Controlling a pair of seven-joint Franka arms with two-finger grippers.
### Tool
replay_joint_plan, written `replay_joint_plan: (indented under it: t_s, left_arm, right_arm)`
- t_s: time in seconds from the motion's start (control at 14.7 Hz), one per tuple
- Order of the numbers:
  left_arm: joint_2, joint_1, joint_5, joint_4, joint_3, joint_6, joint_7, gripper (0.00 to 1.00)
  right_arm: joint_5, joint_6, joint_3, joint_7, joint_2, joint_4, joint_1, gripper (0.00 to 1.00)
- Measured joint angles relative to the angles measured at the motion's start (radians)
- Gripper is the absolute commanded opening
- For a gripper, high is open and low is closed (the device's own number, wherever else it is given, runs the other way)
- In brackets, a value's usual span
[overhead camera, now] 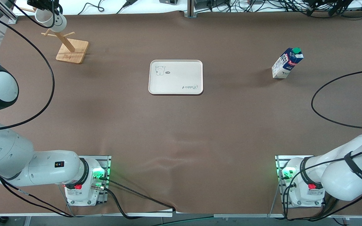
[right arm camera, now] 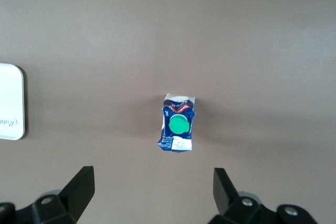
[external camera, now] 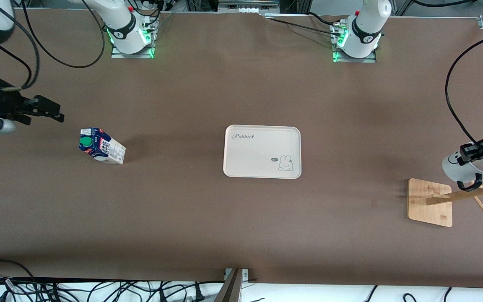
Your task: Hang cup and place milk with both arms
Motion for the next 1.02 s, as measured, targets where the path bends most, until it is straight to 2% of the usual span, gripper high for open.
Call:
replay_joint_plan:
  t_s: [0.2,0.48,0.68,0.75,0.88,1.02]
  left_arm:
    - [0.024,0.0,0.0,0.026,0.0,0.0,0.0,0.0]
    - [0.041,0.012,0.0,0.038,0.001,0.001,0.0,0.0]
    - [0.042,0.026,0.0,0.044,0.002,0.001,0.002,0.0]
    - [0.043,0.03,0.0,0.044,0.002,0.001,0.009,0.0]
    - [0.048,0.035,0.0,0.044,0.002,0.001,0.042,0.01]
    - [0.055,0.037,0.0,0.044,0.002,0.001,0.085,0.03]
  right_arm:
    - [-0.062,-0.016,0.0,-0.001,0.001,0.069,0.002,1.0]
    - [-0.276,-0.031,0.029,-0.003,0.035,0.082,0.063,1.0]
    - [-0.304,-0.062,0.079,0.017,0.056,0.097,0.047,1.0]
    - [-0.273,-0.06,0.118,0.018,0.052,0.102,-0.008,1.0]
    - [-0.198,-0.063,0.255,0.013,0.037,0.108,-0.187,1.0]
    - [-0.183,-0.098,0.365,0.01,0.024,0.108,-0.32,1.0]
